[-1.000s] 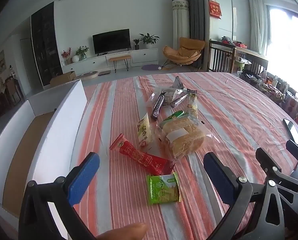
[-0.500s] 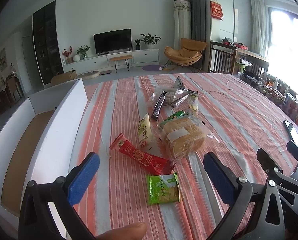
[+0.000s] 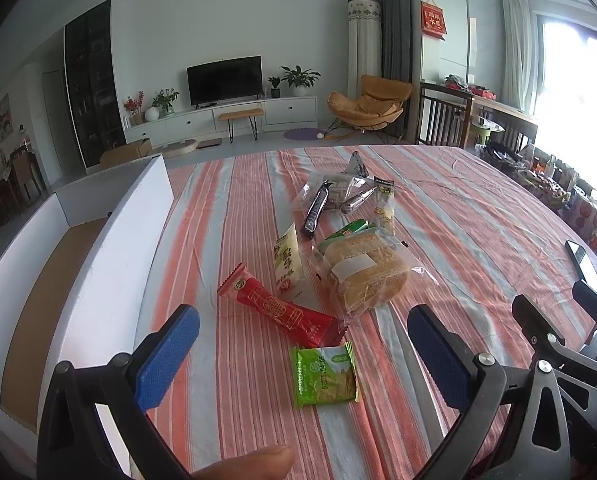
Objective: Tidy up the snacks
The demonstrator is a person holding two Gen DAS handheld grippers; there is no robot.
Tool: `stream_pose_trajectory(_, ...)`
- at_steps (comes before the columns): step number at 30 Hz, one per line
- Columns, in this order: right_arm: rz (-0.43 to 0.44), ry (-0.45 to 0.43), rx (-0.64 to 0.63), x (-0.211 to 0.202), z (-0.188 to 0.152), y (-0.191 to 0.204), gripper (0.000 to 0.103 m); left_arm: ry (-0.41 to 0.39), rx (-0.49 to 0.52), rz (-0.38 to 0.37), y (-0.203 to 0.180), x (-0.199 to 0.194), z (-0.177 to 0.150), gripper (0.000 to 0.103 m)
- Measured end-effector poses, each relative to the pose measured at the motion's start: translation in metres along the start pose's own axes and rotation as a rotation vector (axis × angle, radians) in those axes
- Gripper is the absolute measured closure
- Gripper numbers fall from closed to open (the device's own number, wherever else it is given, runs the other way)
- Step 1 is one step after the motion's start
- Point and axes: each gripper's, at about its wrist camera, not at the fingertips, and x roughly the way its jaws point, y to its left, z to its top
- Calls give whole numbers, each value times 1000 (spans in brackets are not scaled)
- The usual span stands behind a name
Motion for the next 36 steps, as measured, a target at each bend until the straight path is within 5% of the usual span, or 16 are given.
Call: stream_pose_trajectory(36, 3, -1, 5, -1, 0, -1, 14, 16, -4, -5, -3, 2, -3, 0)
